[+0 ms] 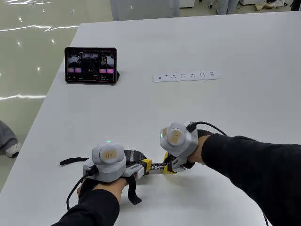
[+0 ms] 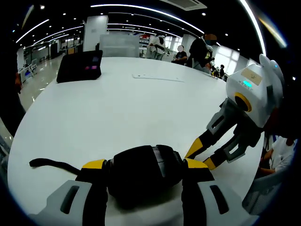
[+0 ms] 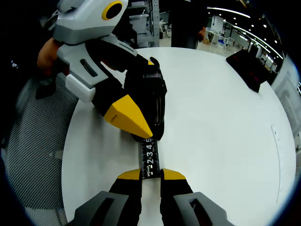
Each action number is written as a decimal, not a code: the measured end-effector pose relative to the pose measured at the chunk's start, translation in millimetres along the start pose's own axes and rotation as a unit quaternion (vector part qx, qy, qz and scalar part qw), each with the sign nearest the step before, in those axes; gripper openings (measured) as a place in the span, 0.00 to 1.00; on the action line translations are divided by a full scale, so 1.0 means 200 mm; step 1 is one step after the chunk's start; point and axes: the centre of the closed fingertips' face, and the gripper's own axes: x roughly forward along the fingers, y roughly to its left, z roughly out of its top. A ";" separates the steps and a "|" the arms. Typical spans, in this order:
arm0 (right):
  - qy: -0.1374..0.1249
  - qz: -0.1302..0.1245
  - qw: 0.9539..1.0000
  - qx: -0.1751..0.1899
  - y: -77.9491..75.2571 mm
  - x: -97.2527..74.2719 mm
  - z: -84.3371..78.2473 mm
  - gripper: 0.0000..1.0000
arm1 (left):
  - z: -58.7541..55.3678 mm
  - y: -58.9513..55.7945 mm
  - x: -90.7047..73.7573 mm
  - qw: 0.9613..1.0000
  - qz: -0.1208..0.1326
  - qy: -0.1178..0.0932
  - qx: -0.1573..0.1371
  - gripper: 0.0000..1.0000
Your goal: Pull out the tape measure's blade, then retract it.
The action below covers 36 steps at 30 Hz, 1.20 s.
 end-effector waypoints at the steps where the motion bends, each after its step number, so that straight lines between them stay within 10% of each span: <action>1: 0.000 0.000 1.000 0.000 0.00 0.00 0.00 0.11 | 0.00 0.00 0.00 1.000 0.000 0.000 0.000 0.59; 36: -0.021 -0.005 1.000 0.003 0.01 0.07 0.12 0.11 | 0.00 0.00 0.00 1.000 -0.001 -0.001 -0.001 0.60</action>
